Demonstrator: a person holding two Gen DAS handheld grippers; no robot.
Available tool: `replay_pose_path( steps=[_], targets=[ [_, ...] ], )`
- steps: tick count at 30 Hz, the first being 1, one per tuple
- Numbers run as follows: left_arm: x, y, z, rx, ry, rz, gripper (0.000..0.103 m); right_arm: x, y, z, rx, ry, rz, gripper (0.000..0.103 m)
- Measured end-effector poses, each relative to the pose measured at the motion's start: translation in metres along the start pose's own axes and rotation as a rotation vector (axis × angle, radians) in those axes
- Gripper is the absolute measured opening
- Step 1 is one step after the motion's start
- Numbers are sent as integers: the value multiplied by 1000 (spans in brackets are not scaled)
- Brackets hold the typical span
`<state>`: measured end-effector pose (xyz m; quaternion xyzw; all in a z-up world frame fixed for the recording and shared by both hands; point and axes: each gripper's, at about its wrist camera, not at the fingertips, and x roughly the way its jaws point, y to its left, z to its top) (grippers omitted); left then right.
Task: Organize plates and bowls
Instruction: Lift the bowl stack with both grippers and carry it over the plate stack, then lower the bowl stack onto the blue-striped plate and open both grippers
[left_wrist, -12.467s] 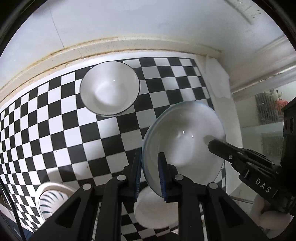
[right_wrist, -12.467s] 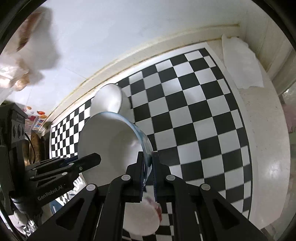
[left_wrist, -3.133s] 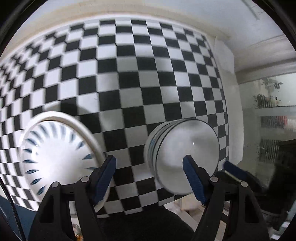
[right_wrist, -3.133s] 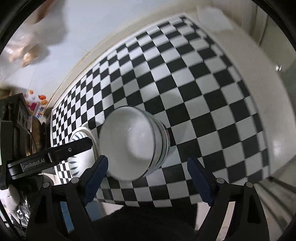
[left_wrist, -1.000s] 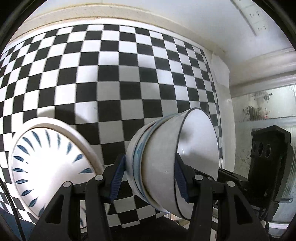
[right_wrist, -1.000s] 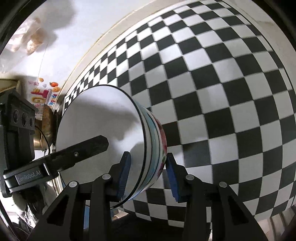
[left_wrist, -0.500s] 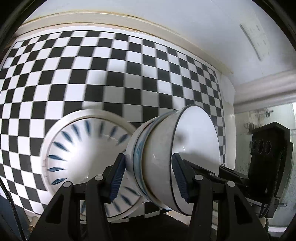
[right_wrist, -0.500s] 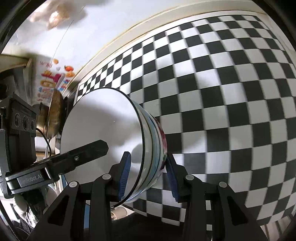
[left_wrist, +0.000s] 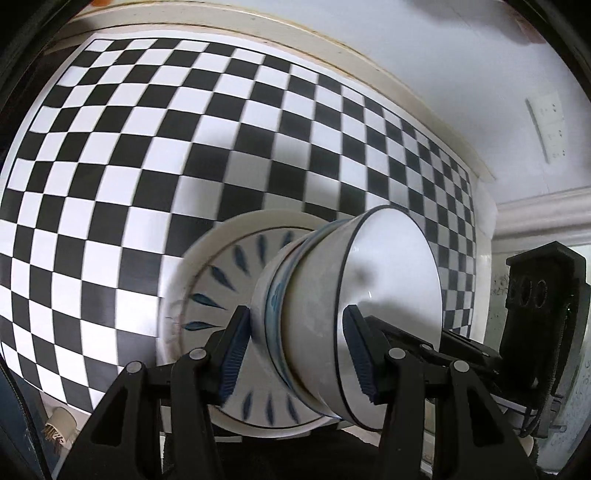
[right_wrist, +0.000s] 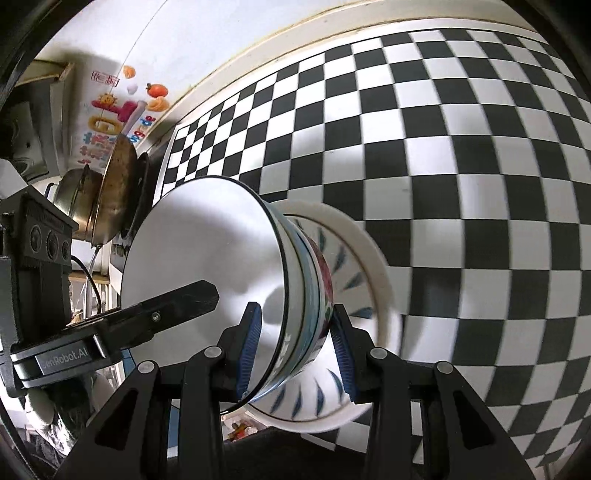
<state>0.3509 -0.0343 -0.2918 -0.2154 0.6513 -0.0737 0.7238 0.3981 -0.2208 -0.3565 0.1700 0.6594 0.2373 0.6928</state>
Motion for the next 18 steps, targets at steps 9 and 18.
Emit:
replay_pose_path(
  steps=[9,18],
  targets=[
    [9,24,-1,-10,13,5,47,24,17,3,-12,29,-22,41],
    [13,27,-4,-4,31,-2,47,18,22,5,-18,10,-44,41]
  ],
)
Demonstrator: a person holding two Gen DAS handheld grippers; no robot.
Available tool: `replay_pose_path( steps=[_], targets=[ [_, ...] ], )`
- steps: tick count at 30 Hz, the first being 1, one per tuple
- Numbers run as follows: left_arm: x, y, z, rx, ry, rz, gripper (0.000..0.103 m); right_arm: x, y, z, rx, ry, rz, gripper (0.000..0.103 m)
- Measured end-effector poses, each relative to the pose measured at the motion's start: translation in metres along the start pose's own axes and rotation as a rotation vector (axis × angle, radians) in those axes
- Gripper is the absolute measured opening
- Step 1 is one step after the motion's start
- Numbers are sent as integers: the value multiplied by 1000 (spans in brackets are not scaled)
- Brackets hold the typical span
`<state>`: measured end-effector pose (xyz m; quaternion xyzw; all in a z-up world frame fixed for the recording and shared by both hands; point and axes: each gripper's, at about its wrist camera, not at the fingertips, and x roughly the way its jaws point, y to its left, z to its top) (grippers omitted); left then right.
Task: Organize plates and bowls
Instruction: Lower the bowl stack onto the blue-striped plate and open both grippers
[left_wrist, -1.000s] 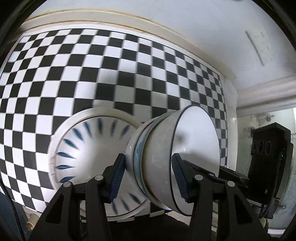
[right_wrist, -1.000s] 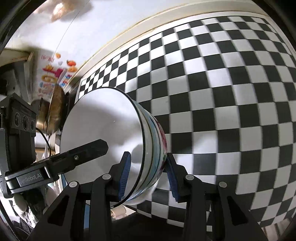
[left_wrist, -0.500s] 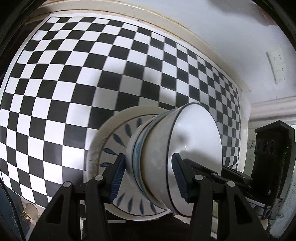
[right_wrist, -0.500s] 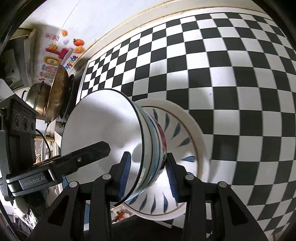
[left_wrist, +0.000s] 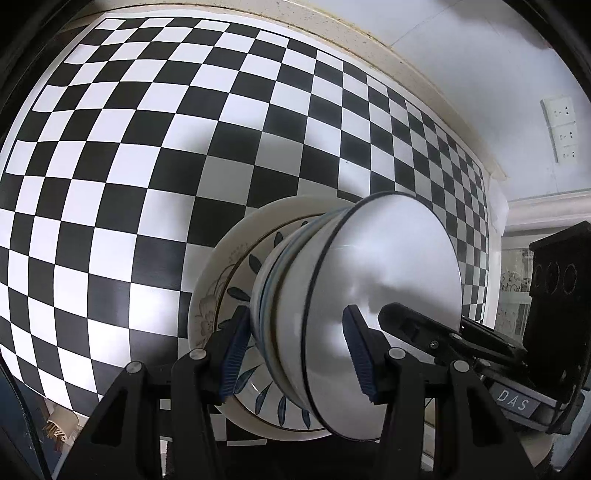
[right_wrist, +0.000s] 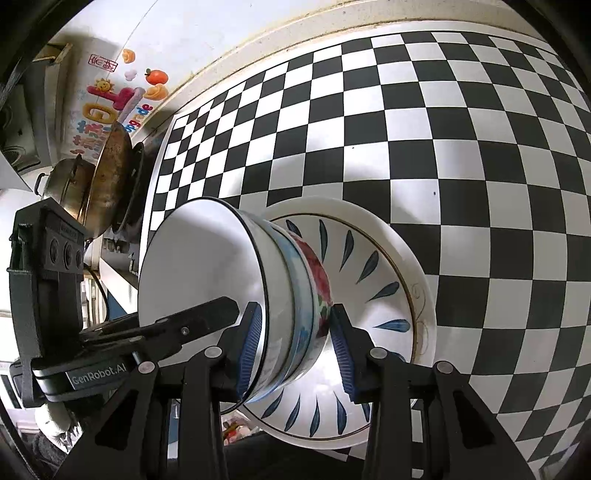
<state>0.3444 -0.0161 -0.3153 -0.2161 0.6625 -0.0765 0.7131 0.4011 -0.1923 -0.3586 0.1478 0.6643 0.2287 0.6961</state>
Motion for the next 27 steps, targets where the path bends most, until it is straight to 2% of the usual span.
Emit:
replay_pose_path(
  steps=[17,19,21,27],
  targets=[
    [2,-6,-2,43,-3,32,47,-4,-4,-8,23,-13,-18,39],
    [1,-6,-2,48,-4,38,44,-5,-5,-9,30,-17,-17,39],
    [-2,-8,-5,64,-14,57,42,-8,-4,-10,26,-22,-24,39],
    [-29,-16,-15,108,-90,146,44,-28,11,-18,-32,-78,-97,39]
  ],
)
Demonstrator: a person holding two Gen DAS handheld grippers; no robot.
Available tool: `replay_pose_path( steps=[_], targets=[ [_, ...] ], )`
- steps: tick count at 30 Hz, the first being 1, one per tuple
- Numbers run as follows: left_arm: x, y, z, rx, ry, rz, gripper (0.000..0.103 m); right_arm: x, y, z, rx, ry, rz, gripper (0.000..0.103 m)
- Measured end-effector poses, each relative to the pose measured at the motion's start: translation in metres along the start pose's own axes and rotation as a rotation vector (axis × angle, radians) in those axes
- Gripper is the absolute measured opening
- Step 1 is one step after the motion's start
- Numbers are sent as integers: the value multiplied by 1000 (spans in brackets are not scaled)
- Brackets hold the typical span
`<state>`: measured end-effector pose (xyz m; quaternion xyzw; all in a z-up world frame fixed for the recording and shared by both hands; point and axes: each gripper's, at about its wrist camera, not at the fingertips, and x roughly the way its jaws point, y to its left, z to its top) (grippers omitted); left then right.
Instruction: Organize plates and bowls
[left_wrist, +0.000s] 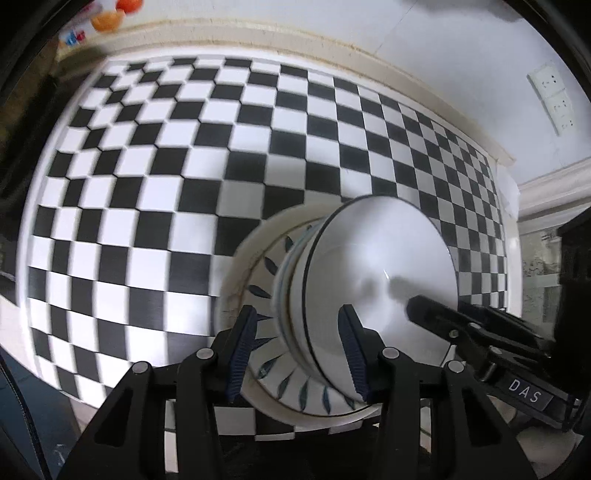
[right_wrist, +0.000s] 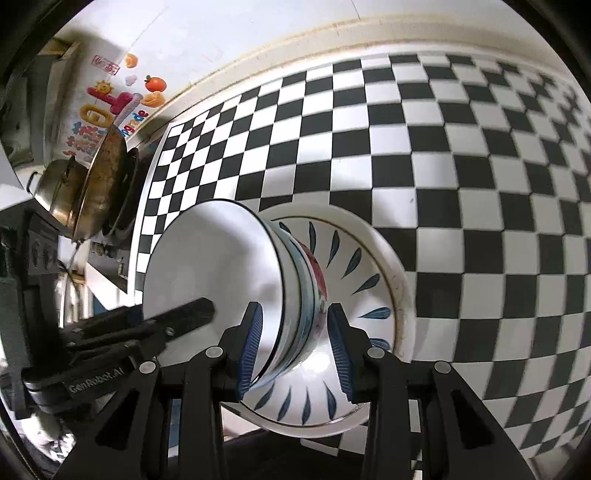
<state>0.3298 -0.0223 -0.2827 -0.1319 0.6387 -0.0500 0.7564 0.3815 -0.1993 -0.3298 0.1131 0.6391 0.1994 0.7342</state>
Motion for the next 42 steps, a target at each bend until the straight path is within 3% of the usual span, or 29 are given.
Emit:
replay_pose_path(
  steps=[4,5,6,8,12,23,32,42],
  targets=[
    [-24,-5,-8,43,-71,73,47,-23,10,-7,-33,-50,-57,41],
    [-31,-7,-10,56,-86,86,55,-29,13,-9,-42,-58,-76,51],
    [-34,-8,-11,61,-96,90,65,-36,15,-12,-51,-70,-98,68],
    [-43,-9,-14,68,-123,93,75,-46,20,-17,-60,-88,-122,85],
    [-58,-15,-19,95,-169,110,89,-70,28,-30,-59,-141,-182,87],
    [-130,-39,-52,131,-326,133,89,-151,53,-75,-49,-331,-255,91],
    [-195,-61,-114,108,-466,166,89,-238,74,-134,-111,-505,-273,92],
    [-237,-90,-195,105,-541,245,89,-297,87,-220,-164,-562,-278,94]
  ],
)
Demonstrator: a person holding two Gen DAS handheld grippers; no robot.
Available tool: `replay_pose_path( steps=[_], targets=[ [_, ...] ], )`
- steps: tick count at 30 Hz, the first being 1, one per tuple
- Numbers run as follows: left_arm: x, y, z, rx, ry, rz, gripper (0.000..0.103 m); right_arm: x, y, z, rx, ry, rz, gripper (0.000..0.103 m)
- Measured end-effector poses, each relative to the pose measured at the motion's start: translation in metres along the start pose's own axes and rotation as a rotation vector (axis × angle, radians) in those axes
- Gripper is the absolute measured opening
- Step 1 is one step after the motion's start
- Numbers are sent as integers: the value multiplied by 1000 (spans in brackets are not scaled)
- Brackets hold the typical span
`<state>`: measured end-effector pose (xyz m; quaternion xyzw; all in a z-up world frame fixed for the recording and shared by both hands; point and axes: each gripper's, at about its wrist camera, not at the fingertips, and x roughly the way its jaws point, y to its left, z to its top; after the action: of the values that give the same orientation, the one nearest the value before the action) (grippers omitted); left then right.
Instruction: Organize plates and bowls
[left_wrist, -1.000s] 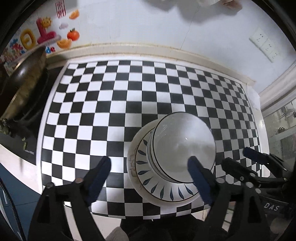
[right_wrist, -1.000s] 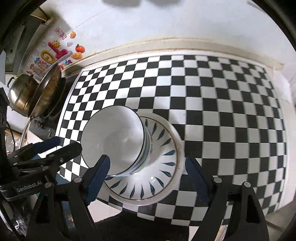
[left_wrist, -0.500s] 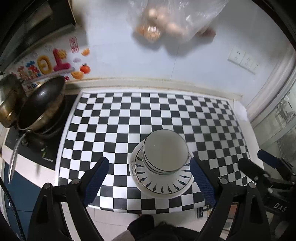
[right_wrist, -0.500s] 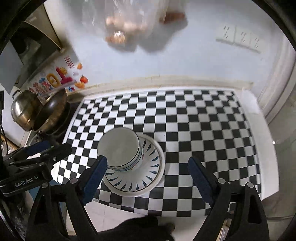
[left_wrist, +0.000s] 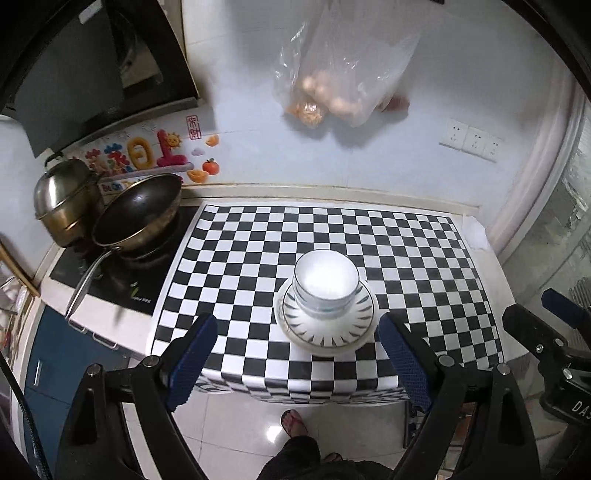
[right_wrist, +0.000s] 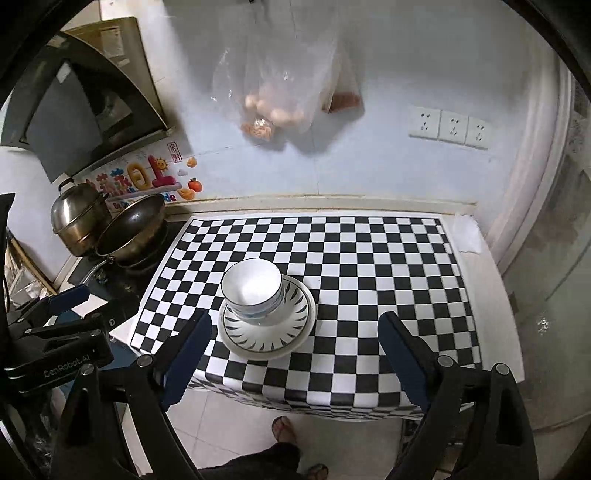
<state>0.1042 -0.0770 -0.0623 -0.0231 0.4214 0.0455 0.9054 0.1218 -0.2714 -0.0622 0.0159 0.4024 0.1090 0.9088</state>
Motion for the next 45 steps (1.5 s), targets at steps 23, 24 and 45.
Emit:
replay_pose_path(
  steps=[23,24,45],
  targets=[
    [-81,-12,-45,-16,-74,17,89,-109,9,-41,-59,-121,-14,95],
    [-79,-12,-45,-17,-71,16,89,-109,9,-42,-58,-121,-15,95],
    [-69,-16,-44,6,-61,8,89,-87,-11,-36,-39,-86,-21,95]
  ],
)
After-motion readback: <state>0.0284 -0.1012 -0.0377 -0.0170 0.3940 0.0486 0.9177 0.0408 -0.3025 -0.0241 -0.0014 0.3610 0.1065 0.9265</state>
